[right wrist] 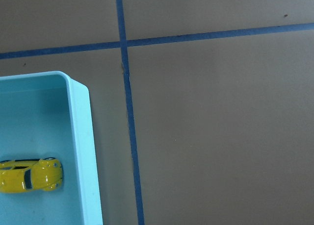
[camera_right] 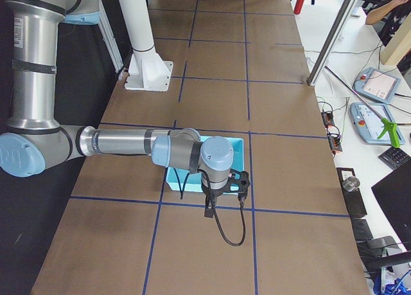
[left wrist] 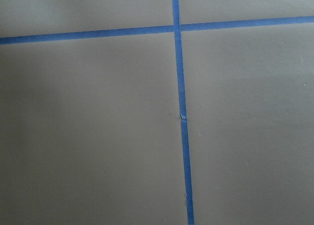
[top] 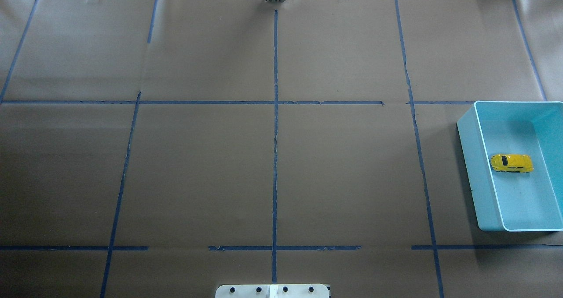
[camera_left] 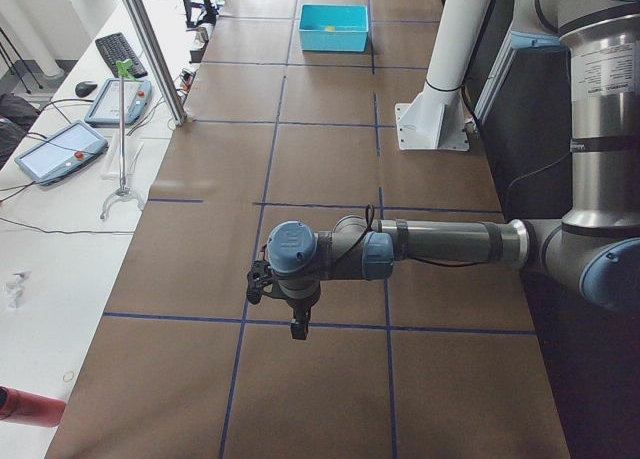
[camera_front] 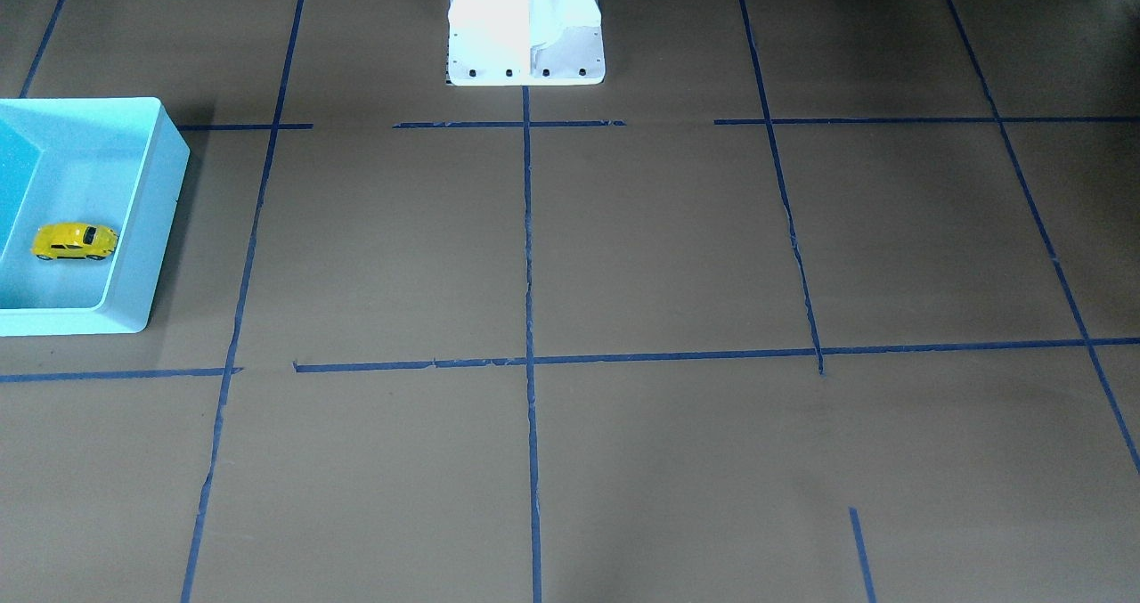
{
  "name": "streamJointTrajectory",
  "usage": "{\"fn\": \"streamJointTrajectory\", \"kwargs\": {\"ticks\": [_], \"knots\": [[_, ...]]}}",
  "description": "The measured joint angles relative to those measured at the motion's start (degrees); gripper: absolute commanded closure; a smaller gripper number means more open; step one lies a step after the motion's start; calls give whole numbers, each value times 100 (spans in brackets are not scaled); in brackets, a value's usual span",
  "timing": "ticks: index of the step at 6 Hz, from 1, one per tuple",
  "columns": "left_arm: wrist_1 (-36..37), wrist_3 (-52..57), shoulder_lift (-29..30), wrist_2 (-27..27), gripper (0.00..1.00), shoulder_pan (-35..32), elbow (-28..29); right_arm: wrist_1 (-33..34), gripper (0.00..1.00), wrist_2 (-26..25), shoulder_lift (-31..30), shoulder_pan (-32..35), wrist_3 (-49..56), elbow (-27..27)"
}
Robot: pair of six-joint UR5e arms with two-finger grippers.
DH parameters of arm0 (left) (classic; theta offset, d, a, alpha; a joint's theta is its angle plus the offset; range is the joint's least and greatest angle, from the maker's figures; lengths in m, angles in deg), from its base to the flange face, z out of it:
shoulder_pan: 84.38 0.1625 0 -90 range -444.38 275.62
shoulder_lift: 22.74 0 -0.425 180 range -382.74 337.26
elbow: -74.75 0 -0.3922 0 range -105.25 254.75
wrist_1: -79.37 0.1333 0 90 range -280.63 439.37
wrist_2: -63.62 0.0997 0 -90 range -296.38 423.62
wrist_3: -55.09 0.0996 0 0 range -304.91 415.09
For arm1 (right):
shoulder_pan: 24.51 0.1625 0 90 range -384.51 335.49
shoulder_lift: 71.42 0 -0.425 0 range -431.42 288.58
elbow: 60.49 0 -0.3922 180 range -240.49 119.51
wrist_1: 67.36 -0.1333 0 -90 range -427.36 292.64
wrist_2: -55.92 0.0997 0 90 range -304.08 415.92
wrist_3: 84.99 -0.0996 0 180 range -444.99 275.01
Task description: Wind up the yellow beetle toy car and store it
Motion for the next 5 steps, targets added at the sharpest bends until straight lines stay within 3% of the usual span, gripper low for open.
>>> {"fn": "streamJointTrajectory", "kwargs": {"ticks": [2, 5], "knots": [[1, -6, 14, -9, 0, 0, 11, 294, 0, -222, -82, -201, 46, 445], [1, -6, 17, -10, 0, 0, 17, 323, 0, -233, -74, -220, 674, 244]]}}
